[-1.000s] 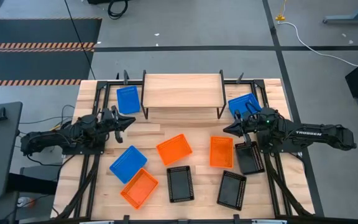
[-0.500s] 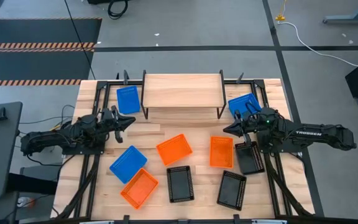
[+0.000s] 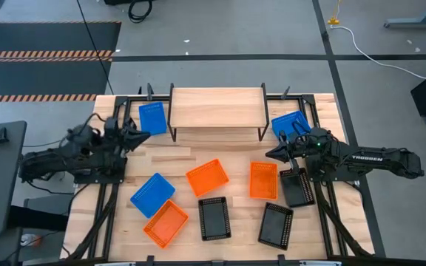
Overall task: Stack baskets on shelf by color
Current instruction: Put the top right blue bin on the shelf
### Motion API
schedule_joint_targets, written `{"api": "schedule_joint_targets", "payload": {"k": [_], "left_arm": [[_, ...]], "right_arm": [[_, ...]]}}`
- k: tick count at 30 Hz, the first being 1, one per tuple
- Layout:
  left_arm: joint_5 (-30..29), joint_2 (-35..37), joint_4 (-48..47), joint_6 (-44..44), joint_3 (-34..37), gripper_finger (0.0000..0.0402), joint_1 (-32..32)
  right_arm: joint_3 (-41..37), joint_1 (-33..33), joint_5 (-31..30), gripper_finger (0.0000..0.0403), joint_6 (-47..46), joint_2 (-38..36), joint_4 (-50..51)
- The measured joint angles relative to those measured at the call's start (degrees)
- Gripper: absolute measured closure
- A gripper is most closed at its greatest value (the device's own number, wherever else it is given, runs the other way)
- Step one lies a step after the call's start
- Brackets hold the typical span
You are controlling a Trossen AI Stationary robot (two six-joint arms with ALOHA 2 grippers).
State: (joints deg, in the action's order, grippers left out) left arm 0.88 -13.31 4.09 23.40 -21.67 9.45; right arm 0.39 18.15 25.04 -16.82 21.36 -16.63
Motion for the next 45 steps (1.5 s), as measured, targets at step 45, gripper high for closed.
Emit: {"api": "schedule_joint_targets", "payload": {"k": [45], "left_arm": [[-5.5,-42.1,-29.6,3.8,-54.3,0.0369,0.1]], "right_arm": [[73.3,11.7,-21.0,0.0387,-9.0,33.0,53.2]]}}
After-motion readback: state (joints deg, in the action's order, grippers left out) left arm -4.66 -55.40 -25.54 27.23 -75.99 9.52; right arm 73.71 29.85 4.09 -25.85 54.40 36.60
